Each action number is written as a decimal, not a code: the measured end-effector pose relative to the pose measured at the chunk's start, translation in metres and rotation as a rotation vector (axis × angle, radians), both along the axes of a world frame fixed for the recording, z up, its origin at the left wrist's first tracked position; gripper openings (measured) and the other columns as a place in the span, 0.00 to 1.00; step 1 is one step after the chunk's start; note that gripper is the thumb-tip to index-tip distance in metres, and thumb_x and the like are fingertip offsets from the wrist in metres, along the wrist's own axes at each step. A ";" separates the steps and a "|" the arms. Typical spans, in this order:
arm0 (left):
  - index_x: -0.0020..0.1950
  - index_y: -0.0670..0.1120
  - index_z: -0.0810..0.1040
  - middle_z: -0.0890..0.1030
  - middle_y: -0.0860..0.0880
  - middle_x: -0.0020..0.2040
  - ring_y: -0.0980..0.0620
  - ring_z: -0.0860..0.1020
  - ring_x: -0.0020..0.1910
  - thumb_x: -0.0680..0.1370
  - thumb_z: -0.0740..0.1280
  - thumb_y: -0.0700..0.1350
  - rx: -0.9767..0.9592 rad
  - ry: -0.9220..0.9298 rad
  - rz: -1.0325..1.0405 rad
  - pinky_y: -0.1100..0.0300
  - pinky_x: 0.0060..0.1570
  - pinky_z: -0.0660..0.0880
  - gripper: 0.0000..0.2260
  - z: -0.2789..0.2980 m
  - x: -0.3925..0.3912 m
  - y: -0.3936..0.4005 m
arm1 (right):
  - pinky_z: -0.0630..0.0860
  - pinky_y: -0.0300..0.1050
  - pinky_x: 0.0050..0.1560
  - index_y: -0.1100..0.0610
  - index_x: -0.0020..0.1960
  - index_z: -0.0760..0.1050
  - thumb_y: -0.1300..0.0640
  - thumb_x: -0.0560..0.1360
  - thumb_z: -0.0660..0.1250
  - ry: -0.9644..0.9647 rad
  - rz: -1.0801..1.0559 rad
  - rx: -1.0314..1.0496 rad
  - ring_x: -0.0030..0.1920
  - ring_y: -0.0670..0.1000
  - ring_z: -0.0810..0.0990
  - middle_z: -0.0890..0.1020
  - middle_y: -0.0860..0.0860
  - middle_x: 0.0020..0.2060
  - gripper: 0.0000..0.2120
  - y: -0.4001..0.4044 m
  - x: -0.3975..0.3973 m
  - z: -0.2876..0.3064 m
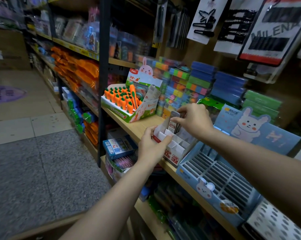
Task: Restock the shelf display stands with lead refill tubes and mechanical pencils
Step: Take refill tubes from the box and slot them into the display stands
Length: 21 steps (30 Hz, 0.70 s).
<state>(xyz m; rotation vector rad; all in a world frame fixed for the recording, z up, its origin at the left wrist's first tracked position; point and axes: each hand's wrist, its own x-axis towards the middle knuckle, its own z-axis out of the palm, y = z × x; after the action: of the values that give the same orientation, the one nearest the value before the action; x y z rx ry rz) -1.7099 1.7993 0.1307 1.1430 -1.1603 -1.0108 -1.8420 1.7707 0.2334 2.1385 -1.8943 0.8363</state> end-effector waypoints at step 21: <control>0.61 0.57 0.75 0.79 0.59 0.51 0.60 0.78 0.49 0.70 0.75 0.53 0.034 0.075 -0.050 0.61 0.44 0.76 0.21 0.003 0.004 0.001 | 0.79 0.49 0.52 0.59 0.54 0.82 0.48 0.73 0.72 -0.108 -0.096 0.090 0.50 0.56 0.81 0.83 0.57 0.50 0.16 -0.003 0.008 0.004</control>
<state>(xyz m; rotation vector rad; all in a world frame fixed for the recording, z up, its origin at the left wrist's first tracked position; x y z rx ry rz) -1.7061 1.8003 0.1335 1.0976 -1.1208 -1.1065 -1.8340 1.7675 0.2370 2.0708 -2.1077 0.8797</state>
